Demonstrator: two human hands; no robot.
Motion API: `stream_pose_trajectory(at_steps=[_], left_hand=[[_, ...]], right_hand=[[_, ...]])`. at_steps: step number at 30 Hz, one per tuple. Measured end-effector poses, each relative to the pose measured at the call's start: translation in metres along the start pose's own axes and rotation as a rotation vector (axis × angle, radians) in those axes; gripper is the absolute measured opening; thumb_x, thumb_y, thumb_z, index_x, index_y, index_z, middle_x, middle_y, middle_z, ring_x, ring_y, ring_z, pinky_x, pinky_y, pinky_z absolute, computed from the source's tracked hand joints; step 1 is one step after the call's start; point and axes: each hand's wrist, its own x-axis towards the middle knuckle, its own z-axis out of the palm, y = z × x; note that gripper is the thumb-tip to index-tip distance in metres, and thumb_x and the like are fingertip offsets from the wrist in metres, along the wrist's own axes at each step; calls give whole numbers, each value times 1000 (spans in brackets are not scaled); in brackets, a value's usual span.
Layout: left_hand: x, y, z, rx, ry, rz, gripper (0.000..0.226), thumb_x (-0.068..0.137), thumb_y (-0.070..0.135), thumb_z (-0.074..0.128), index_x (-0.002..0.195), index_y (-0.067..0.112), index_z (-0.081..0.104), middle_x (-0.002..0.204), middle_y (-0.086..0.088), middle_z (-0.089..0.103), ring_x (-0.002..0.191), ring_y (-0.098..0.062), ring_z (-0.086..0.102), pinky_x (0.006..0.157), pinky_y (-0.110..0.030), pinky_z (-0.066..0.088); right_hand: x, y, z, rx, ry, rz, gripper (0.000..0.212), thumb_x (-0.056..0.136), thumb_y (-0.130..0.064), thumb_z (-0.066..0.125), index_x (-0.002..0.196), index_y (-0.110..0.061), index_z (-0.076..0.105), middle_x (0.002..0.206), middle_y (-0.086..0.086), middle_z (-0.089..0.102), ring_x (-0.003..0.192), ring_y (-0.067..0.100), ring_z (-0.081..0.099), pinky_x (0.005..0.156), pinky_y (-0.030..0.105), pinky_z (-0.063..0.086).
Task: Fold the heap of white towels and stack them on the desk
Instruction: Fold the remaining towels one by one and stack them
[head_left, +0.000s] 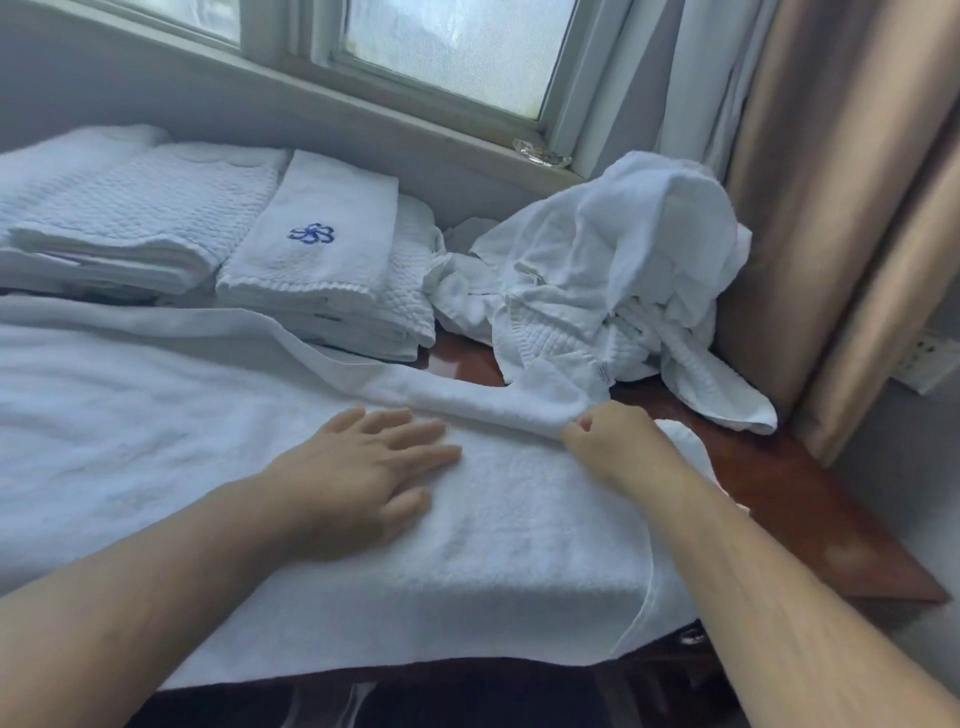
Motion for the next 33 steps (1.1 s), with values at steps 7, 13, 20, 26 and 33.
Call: stream_pose_trajectory(at_steps=[7, 13, 20, 26, 33], left_hand=[[3, -10, -2, 30, -37, -195, 67, 95, 68, 25, 154, 54, -2, 167, 11, -13, 154, -13, -13, 123, -45, -6], [5, -9, -3, 55, -56, -235, 77, 82, 72, 13, 153, 54, -8, 168, 8, -13, 154, -17, -13, 122, -54, -5], [0, -5, -2, 82, -31, -198, 67, 96, 65, 21, 155, 50, -6, 168, 6, -10, 155, -19, -9, 122, -55, -2], [-6, -4, -3, 21, -12, -206, 68, 95, 66, 24, 156, 49, 1, 168, 9, -7, 154, -15, -9, 123, -50, -3], [11, -10, -25, -108, 113, -293, 56, 93, 66, 14, 119, 38, 54, 130, 12, 57, 124, -18, 48, 95, -39, 39]], right_hand=[[-2, -33, 47, 19, 4, 54, 73, 98, -48, 33, 160, -18, 8, 169, 4, -4, 153, 31, 6, 123, 49, 10], [-20, 31, 37, -20, 18, 440, 83, 93, -68, 18, 160, -21, 7, 168, 12, 0, 151, 40, 5, 118, 61, 11], [-29, 47, 10, -81, 83, 618, 59, 100, -33, 34, 152, -7, 33, 162, 16, 18, 149, 39, 12, 119, 56, 15], [-6, -37, 18, 320, 391, -24, 23, 95, -24, 50, 79, -15, 64, 95, 6, 59, 93, 23, 53, 74, 31, 40], [62, -86, 14, 384, -27, 311, 75, 85, -76, 34, 85, -8, 66, 67, 7, 70, 56, 24, 64, 55, 29, 54]])
